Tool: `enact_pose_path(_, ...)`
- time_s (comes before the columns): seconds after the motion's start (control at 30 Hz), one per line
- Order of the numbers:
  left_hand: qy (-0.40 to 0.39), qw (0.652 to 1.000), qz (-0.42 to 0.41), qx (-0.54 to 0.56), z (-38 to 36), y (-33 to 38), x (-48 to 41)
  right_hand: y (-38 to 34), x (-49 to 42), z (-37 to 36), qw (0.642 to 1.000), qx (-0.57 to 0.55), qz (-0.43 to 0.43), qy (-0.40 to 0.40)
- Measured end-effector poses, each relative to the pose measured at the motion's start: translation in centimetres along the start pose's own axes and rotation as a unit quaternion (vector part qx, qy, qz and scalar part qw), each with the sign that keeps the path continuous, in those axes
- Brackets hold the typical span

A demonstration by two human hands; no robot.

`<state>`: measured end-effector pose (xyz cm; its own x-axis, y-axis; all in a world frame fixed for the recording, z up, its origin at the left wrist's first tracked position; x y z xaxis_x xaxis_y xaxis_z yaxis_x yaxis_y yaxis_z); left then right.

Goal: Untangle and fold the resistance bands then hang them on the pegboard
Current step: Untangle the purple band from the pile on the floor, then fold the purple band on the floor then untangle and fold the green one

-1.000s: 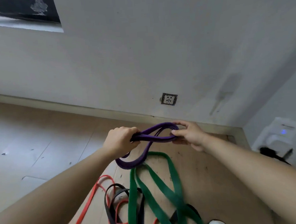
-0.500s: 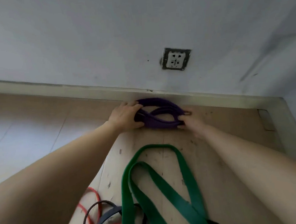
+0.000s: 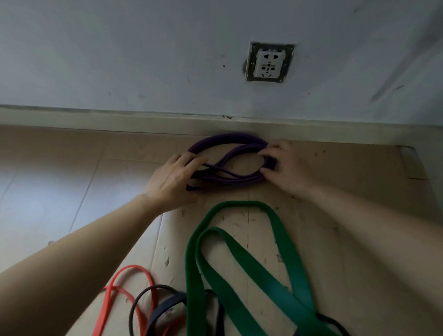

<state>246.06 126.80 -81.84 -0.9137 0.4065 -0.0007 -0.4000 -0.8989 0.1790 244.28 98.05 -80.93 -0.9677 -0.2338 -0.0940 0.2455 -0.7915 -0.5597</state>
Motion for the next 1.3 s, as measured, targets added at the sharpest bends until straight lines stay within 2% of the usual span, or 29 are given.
enact_pose_path(0.1,0.038,0.999,0.017,0.035,0.4,0.7,0.8,-0.6,0.8,-1.4,0.99,0.054,0.047,-0.124)
enact_pose_path(0.17,0.045,0.996,0.038,0.068,0.4,1.2,1.6,-0.5,1.0,-2.1,0.983,0.08,0.053,-0.154)
enact_pose_path(0.33,0.003,0.989,0.056,0.137,-1.0,1.4,3.8,-0.4,0.5,-2.6,0.985,0.102,0.072,-0.118)
enact_pose_path(0.53,0.043,0.982,0.109,0.152,-0.4,-0.3,1.4,-0.6,0.2,-2.3,0.992,0.101,0.051,-0.056)
enact_pose_path(0.6,0.005,0.979,0.115,0.17,-0.2,-0.6,0.9,-0.7,0.2,-2.3,0.993,0.105,0.041,-0.041)
enact_pose_path(0.7,-0.102,0.968,0.116,0.199,-0.9,-1.2,1.4,-0.6,0.4,-2.4,0.994,0.104,0.027,-0.031)
enact_pose_path(0.77,-0.121,0.97,0.096,0.186,-1.4,-1.1,2.1,-0.3,0.6,-2.3,0.995,0.089,0.015,-0.036)
enact_pose_path(0.93,-0.083,0.991,0.044,0.099,-1.9,-0.5,2.5,-0.1,0.4,-2.2,0.995,0.079,0.02,-0.051)
enact_pose_path(1.03,-0.009,0.997,0.022,0.079,-1.7,-0.6,1.9,-0.1,0.3,-2.1,0.995,0.089,0.019,-0.051)
enact_pose_path(1.13,0.062,0.992,0.059,0.088,-1.2,-0.9,0.7,-0.4,0.3,-2.3,0.994,0.101,0.013,-0.026)
enact_pose_path(1.3,0.019,0.984,0.103,0.142,-1.2,-1.1,0.7,-1.1,0.6,-2.3,0.996,0.079,0.005,-0.038)
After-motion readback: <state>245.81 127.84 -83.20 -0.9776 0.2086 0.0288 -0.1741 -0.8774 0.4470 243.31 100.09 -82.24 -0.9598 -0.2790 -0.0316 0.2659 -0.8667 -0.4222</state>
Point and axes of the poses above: each hand's wrist, its own x-axis away from the middle knuckle, its own z-axis out of the back of the hand, y = z × x, the point moved 3 cm from there along -x, towards the middle knuckle, and after that the axes turned 11 degrees about z, right-handed, at the moved point
